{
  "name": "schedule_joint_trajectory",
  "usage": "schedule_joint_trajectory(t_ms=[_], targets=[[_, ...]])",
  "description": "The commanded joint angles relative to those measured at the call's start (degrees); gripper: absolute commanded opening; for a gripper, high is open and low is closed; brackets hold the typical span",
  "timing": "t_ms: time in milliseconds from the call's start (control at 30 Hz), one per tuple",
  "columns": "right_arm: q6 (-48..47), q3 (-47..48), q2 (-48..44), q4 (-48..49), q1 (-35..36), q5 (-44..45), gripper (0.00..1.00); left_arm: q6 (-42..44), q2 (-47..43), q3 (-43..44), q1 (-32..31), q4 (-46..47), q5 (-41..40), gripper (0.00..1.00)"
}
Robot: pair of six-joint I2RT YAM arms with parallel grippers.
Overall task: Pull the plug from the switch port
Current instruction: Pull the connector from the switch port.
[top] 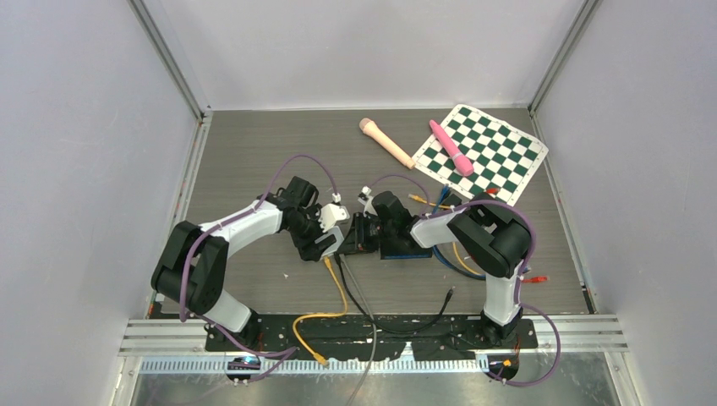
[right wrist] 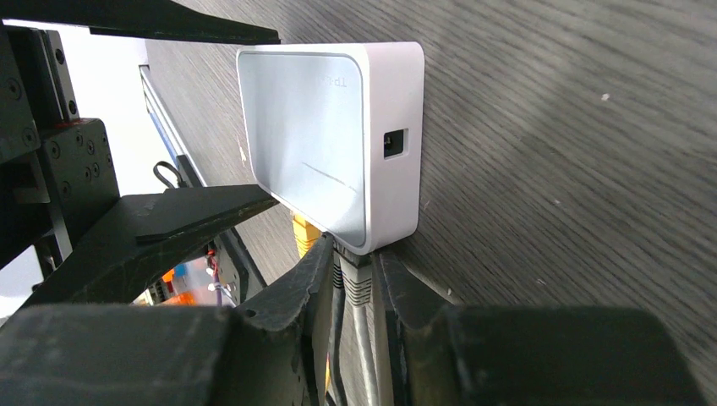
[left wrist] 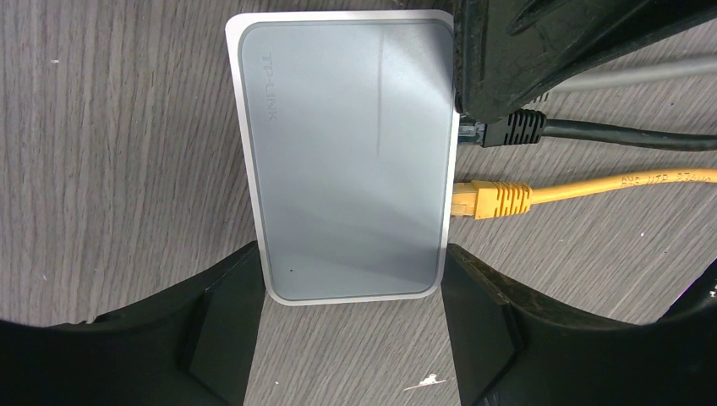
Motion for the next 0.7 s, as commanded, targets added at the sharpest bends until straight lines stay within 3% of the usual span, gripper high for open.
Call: schedule_joint_trajectory(t_ms=[0,267,667], targets=[[-2.3,0.7,-0.9,-2.7,0.4,2.1,0.14,-0.2,1.9,-0.3,-0.2,0.4,4.2,0.16],[-4.3,1.2,-1.2,-4.2,0.4,1.5,0.06,-0.8,1.5,-0.8,0.2,1.4,4.7,0.13],[-6.9,1.3,-1.2,-5.5,0.4,0.3,0.05,-0.9,0.1,-2.1,1.4,3.2,6.8,0.12]])
